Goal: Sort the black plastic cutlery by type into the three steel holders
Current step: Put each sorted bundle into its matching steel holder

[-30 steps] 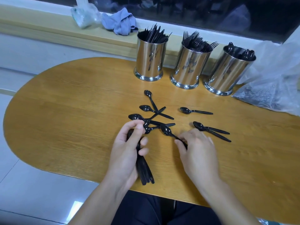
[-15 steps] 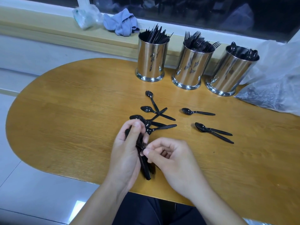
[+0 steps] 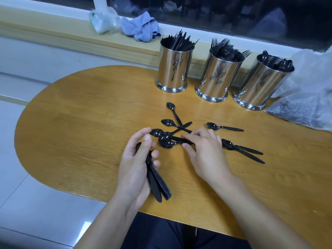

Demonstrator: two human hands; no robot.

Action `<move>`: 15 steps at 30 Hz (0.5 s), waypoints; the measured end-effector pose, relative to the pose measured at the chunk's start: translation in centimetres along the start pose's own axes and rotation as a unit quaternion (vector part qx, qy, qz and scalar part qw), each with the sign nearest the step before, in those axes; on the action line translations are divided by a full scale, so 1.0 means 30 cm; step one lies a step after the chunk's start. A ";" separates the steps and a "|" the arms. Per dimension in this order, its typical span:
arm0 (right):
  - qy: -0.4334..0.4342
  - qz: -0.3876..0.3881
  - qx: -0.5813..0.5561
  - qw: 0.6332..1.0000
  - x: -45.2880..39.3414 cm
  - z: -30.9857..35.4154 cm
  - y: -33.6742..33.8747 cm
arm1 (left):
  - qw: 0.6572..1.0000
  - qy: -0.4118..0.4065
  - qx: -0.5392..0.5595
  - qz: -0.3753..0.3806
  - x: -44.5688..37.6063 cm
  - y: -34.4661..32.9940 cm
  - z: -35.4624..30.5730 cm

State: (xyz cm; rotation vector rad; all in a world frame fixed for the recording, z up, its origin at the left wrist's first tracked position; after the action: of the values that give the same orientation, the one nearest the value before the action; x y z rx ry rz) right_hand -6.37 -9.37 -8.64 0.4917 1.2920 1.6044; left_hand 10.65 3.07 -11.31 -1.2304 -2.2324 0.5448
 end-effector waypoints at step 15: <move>-0.012 0.033 -0.065 0.997 0.098 -0.026 0.047 | 0.999 0.011 0.007 0.040 -0.015 0.003 0.012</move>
State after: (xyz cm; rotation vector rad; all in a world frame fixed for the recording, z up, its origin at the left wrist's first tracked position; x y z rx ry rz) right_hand -8.89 -7.17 -8.40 0.4762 1.1543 1.7203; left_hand 10.69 2.70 -11.77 -1.3177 -2.1643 0.5746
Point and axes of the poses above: each hand's wrist, its own x-axis away from the middle knuckle, its own y-axis out of the back of the hand, z = x × y, the point moved 9 cm from there along -x, towards the middle knuckle
